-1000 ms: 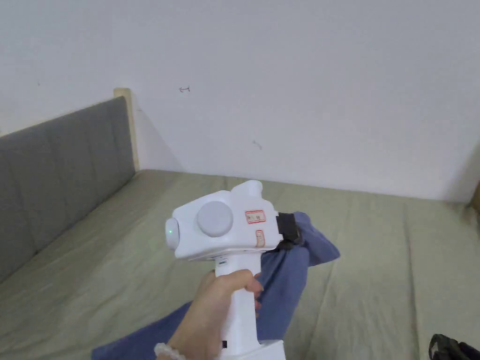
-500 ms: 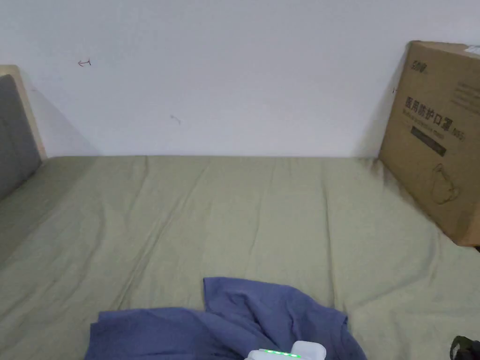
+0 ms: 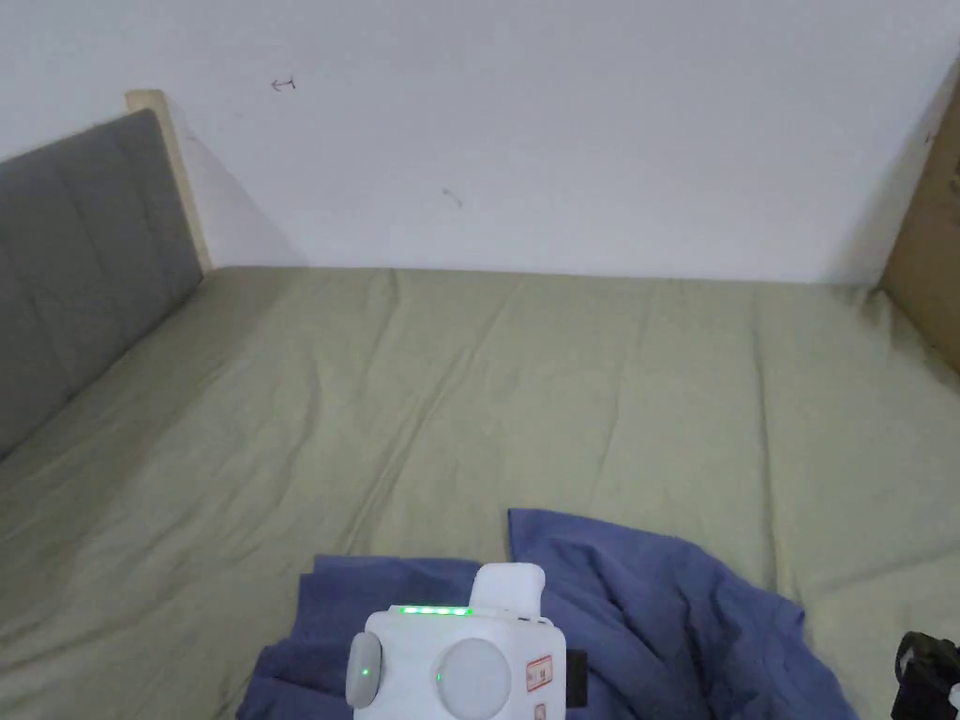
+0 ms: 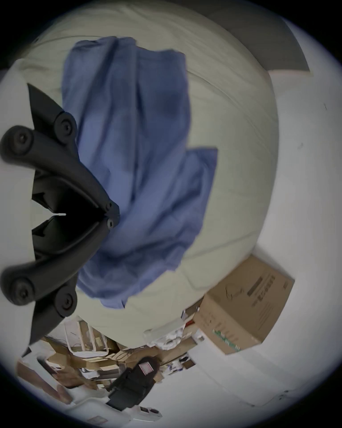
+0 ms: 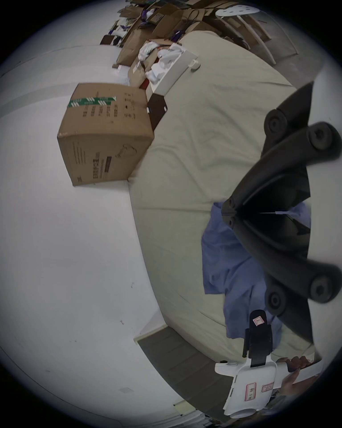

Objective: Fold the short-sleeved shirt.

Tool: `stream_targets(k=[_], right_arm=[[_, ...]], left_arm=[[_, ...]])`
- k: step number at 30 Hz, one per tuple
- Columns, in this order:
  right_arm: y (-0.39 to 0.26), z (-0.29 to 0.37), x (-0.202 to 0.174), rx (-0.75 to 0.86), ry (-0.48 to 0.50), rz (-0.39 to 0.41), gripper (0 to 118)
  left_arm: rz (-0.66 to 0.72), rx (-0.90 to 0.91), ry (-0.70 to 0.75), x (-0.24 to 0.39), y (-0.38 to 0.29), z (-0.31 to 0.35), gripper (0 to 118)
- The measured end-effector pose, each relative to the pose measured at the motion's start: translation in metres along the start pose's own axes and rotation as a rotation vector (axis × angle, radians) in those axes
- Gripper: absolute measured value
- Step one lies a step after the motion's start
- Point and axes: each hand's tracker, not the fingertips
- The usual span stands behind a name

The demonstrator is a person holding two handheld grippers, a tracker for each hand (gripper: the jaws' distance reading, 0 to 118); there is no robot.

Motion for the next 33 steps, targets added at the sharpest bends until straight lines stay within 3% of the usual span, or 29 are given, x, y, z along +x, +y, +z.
stream_targets(k=[6, 7, 8, 9, 10, 11, 14, 18, 19, 21, 23, 24, 28, 33], right_arm=[[-0.007, -0.017, -0.027, -0.046, 0.043, 0.061, 0], [-0.007, -0.020, -0.031, -0.050, 0.049, 0.075, 0], [-0.006, -0.021, -0.034, -0.054, 0.049, 0.085, 0], [-0.006, -0.025, -0.037, -0.056, 0.047, 0.093, 0], [-0.006, -0.028, -0.038, -0.060, 0.044, 0.098, 0], [-0.007, -0.031, -0.039, -0.066, 0.044, 0.098, 0], [-0.011, -0.038, -0.043, -0.095, 0.049, 0.094, 0], [-0.019, -0.051, -0.039, -0.137, 0.030, 0.120, 0], [-0.020, -0.053, -0.039, -0.147, 0.029, 0.123, 0], [-0.023, -0.056, -0.034, -0.157, 0.023, 0.122, 0], [-0.023, -0.060, -0.031, -0.172, 0.016, 0.122, 0], [-0.024, -0.062, -0.030, -0.176, 0.009, 0.121, 0], [-0.025, -0.067, -0.028, -0.190, 0.010, 0.114, 0], [0.004, -0.087, -0.026, -0.183, 0.121, 0.120, 0]], left_arm=[[0.102, 0.027, 0.069, -0.055, 0.007, 0.010, 0], [0.109, 0.030, 0.073, -0.066, 0.021, 0.015, 12], [0.110, 0.035, 0.080, -0.075, 0.035, 0.018, 44], [0.107, 0.040, 0.089, -0.086, 0.051, 0.020, 85], [0.097, 0.042, 0.111, -0.098, 0.066, 0.020, 115], [0.101, 0.090, 0.143, -0.110, 0.080, 0.024, 115], [0.233, 0.106, 0.269, -0.154, 0.121, 0.011, 109], [0.339, -0.055, 0.274, -0.208, 0.142, -0.043, 106], [0.334, -0.129, 0.303, -0.215, 0.139, -0.059, 95], [0.332, -0.165, 0.334, -0.221, 0.126, -0.081, 44], [0.286, -0.076, 0.445, -0.213, 0.107, -0.082, 20], [0.316, -0.038, 0.402, -0.208, 0.107, -0.076, 2], [0.337, -0.069, 0.370, -0.209, 0.108, -0.076, 2], [0.306, -0.021, 0.343, -0.198, 0.113, -0.047, 2]])
